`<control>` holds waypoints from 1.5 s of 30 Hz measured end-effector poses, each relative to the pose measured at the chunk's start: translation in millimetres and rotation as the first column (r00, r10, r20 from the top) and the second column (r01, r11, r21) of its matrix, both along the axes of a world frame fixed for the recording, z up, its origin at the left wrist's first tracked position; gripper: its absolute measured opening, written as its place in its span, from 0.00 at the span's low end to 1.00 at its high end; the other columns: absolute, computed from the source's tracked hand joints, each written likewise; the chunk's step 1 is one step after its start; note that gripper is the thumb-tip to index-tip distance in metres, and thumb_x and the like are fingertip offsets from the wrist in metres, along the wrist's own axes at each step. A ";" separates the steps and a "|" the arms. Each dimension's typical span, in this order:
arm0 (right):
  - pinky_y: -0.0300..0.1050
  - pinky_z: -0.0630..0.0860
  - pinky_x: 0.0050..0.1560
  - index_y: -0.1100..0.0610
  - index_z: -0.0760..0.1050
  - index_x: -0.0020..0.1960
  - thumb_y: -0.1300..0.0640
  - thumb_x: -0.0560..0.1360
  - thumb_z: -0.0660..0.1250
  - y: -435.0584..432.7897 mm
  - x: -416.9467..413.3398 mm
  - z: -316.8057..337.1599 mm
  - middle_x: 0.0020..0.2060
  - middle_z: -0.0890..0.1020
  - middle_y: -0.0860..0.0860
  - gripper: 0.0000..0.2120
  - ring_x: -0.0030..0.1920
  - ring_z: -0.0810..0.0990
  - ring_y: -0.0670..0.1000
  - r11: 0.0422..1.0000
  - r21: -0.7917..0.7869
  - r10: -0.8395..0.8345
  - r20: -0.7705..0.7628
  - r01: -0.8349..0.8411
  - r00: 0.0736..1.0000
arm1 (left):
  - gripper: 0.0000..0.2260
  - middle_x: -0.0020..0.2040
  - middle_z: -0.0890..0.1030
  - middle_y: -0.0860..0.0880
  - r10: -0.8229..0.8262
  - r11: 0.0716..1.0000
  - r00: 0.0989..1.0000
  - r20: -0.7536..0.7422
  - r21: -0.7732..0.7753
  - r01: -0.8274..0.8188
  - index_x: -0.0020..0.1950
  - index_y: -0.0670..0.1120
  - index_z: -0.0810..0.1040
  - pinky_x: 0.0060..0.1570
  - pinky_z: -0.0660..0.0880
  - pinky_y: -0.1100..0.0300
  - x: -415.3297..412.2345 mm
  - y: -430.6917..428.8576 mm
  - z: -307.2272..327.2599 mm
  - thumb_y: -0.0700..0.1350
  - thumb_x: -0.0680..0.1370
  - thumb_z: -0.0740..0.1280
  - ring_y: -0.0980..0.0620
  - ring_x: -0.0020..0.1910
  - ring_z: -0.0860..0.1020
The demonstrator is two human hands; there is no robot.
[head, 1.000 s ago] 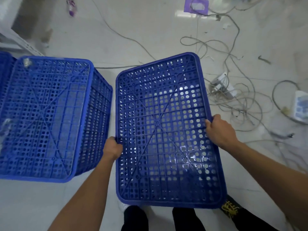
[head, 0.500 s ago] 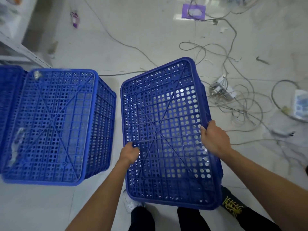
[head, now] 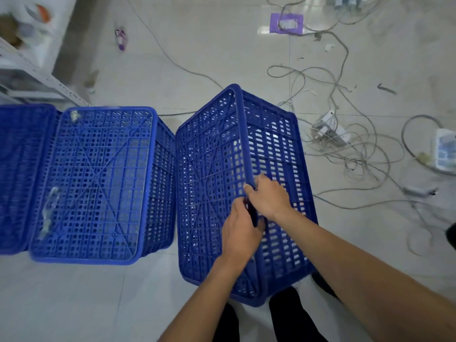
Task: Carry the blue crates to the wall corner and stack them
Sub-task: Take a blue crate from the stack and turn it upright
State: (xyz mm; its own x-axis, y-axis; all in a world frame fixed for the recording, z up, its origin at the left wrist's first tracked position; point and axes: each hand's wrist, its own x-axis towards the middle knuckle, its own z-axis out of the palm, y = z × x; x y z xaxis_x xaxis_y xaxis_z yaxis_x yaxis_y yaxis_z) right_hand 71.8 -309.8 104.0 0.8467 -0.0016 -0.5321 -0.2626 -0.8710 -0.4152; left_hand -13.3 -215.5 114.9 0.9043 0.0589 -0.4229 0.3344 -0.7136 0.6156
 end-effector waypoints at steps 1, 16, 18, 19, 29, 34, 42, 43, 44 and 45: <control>0.48 0.72 0.33 0.53 0.69 0.46 0.40 0.80 0.58 3.9 -1.6 -1.2 0.35 0.77 0.49 0.16 0.35 0.76 0.52 0.999 0.047 -0.008 0.014 0.007 1.000 | 0.25 0.63 0.76 0.49 0.035 0.999 0.999 -0.003 0.019 -0.035 0.70 0.47 0.64 0.45 0.75 0.52 -2.5 6.0 -0.8 0.52 0.77 0.68 0.46 0.54 0.80; 0.58 0.71 0.63 0.64 0.62 0.74 0.44 0.79 0.61 -99.6 -65.2 -78.5 0.70 0.69 0.63 0.32 0.66 0.72 0.63 0.827 -0.140 -0.562 -0.235 0.545 0.793 | 0.14 0.45 0.75 0.54 0.226 0.966 0.974 0.000 0.127 -0.224 0.56 0.52 0.69 0.39 0.71 0.58 -2.5 101.0 -24.5 0.52 0.76 0.70 0.57 0.38 0.75; 0.54 0.77 0.56 0.62 0.71 0.67 0.40 0.77 0.62 -98.3 -78.5 -82.8 0.60 0.80 0.61 0.29 0.55 0.81 0.61 0.767 0.012 -0.562 -0.468 0.641 0.682 | 0.13 0.42 0.74 0.55 0.249 0.961 0.968 0.027 0.113 -0.251 0.54 0.52 0.68 0.39 0.71 0.57 -6.2 105.5 -26.7 0.51 0.76 0.70 0.57 0.38 0.74; 0.53 0.78 0.51 0.62 0.74 0.63 0.38 0.77 0.63 -96.2 -84.8 -84.2 0.54 0.83 0.59 0.28 0.50 0.83 0.59 0.725 0.068 -0.552 -0.538 0.686 0.637 | 0.13 0.42 0.73 0.56 0.261 0.958 0.965 0.039 0.110 -0.264 0.54 0.52 0.69 0.39 0.72 0.56 -7.7 107.3 -27.4 0.51 0.76 0.71 0.57 0.38 0.74; 0.58 0.79 0.55 0.55 0.79 0.52 0.28 0.73 0.56 -99.7 -99.8 -83.8 0.44 0.86 0.55 0.32 0.44 0.85 0.58 0.619 0.148 -0.638 -0.478 0.771 0.604 | 0.11 0.42 0.74 0.51 0.306 0.947 0.949 -0.076 0.132 -0.294 0.53 0.48 0.69 0.43 0.76 0.48 5.2 127.0 -37.7 0.48 0.78 0.70 0.51 0.38 0.76; 0.57 0.80 0.52 0.56 0.79 0.48 0.28 0.74 0.52 -107.0 -109.3 -78.7 0.41 0.86 0.56 0.33 0.41 0.85 0.59 0.585 0.129 -0.702 -0.413 0.801 0.580 | 0.11 0.44 0.74 0.51 0.333 0.941 0.930 -0.157 0.117 -0.318 0.55 0.49 0.68 0.42 0.75 0.51 9.1 118.7 -50.5 0.47 0.79 0.69 0.49 0.41 0.77; 0.58 0.79 0.55 0.56 0.78 0.49 0.28 0.76 0.46 -134.6 -117.2 -73.0 0.43 0.85 0.57 0.35 0.44 0.84 0.59 0.578 0.109 -0.713 -0.415 0.809 0.565 | 0.11 0.49 0.77 0.48 0.294 0.954 0.940 -0.174 0.107 -0.278 0.57 0.46 0.70 0.43 0.78 0.53 18.4 86.7 -72.8 0.47 0.78 0.68 0.48 0.44 0.78; 0.59 0.78 0.55 0.56 0.77 0.50 0.28 0.76 0.46 -137.9 -116.6 -72.4 0.44 0.85 0.57 0.35 0.44 0.84 0.59 0.579 0.110 -0.710 -0.419 0.808 0.566 | 0.11 0.50 0.78 0.47 0.294 0.954 0.941 -0.171 0.108 -0.278 0.58 0.46 0.70 0.45 0.79 0.52 19.7 82.7 -74.5 0.46 0.78 0.67 0.47 0.45 0.79; 0.58 0.78 0.56 0.56 0.77 0.52 0.28 0.77 0.46 -141.5 -115.9 -71.9 0.45 0.85 0.57 0.35 0.45 0.84 0.59 0.581 0.113 -0.706 -0.423 0.806 0.568 | 0.12 0.51 0.78 0.47 0.290 0.955 0.942 -0.168 0.111 -0.274 0.59 0.46 0.70 0.47 0.79 0.51 21.6 78.4 -76.0 0.46 0.79 0.67 0.47 0.46 0.79; 0.58 0.78 0.56 0.56 0.77 0.53 0.29 0.77 0.46 -144.3 -115.1 -70.9 0.45 0.85 0.57 0.35 0.46 0.84 0.59 0.584 0.118 -0.700 -0.428 0.803 0.572 | 0.12 0.53 0.77 0.46 0.284 0.957 0.945 -0.165 0.115 -0.267 0.60 0.45 0.70 0.49 0.79 0.49 24.1 74.8 -77.0 0.45 0.79 0.67 0.46 0.47 0.79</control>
